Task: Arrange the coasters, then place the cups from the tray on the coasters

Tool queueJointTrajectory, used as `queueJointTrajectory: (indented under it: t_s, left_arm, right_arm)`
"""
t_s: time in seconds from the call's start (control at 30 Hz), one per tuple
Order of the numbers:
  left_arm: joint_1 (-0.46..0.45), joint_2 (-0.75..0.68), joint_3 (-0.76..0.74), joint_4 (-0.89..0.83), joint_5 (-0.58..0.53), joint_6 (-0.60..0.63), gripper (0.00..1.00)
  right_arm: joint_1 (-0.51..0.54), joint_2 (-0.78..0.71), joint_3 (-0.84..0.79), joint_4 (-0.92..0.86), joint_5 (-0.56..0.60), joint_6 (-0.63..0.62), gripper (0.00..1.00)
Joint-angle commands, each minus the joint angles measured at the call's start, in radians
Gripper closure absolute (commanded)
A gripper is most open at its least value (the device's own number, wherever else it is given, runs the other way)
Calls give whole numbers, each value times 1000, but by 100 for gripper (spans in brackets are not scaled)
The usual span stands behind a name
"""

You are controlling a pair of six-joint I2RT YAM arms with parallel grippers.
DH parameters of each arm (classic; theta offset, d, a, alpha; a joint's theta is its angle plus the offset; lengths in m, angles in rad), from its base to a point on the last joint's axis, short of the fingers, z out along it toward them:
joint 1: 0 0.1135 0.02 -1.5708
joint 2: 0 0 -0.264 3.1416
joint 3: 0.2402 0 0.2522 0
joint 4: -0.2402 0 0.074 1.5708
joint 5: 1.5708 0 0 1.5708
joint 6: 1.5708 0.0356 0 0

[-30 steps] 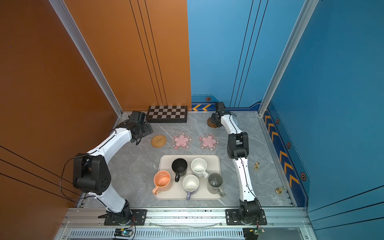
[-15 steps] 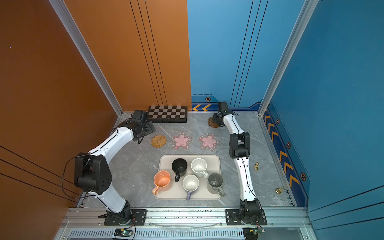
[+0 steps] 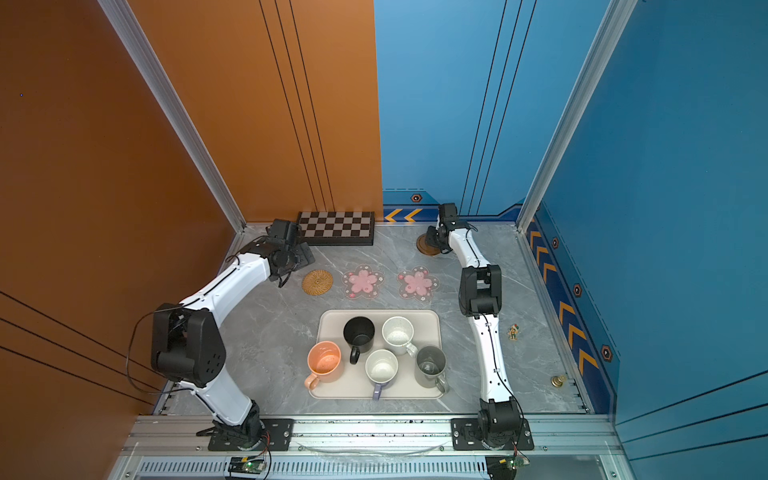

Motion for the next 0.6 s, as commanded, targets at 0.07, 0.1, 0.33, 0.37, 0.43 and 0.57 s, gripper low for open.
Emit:
queueJointTrajectory:
  t_s: [0.07,0.1,0.33,0.37,0.43,0.57]
  left_arm:
    - [-12,11,39,-1,26,26,2]
    - [-16,11,42,-1,31,33,2]
    - [-23,-6,39,-1,30,40,2]
    - [-23,-12,37,-1,28,43,2]
    - [-23,-26,31,0,28,45,2]
    - [-21,-60,12,-1,25,47,2]
  right_arm:
    - [6,-14,-9,-49,-51,-17,69]
    - [8,-25,-14,-37,-57,-13,69]
    - [23,-143,-119,54,-75,16,64]
    - [25,-161,-129,54,-76,14,63]
    - [29,-193,-154,54,-77,8,61]
    - [45,-269,-221,54,-56,-20,55]
